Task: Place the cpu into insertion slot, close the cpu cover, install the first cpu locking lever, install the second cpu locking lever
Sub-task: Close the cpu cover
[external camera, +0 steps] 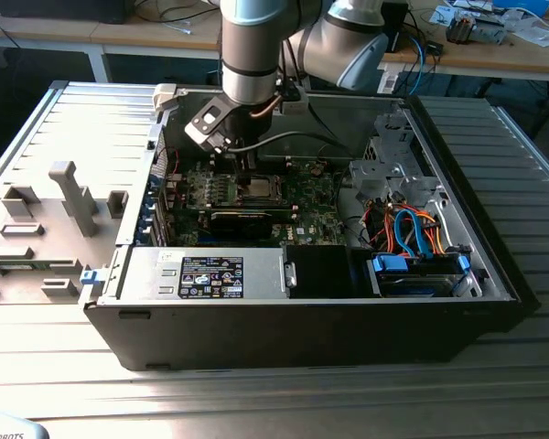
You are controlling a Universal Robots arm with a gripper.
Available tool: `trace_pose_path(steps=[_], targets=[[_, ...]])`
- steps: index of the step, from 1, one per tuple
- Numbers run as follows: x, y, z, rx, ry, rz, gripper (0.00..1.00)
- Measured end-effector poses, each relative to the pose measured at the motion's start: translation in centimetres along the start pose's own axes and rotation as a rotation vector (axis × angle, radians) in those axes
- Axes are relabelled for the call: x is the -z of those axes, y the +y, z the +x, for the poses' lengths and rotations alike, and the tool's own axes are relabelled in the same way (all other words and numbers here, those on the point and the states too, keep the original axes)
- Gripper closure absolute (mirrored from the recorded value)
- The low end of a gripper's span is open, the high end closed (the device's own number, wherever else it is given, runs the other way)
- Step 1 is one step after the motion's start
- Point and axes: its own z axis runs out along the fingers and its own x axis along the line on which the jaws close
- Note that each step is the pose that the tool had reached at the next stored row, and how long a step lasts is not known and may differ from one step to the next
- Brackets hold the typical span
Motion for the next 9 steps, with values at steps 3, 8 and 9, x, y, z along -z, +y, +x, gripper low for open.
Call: trace_pose_path(steps=[3, 8, 9], targets=[[-0.27, 0.38, -0.07, 0.0, 0.0002, 0.0014, 0.89], [-0.76, 0.4, -0.08, 0.0, 0.0002, 0.0021, 0.89], [-0.77, 0.4, -0.08, 0.0, 0.0001, 0.0022, 0.89]])
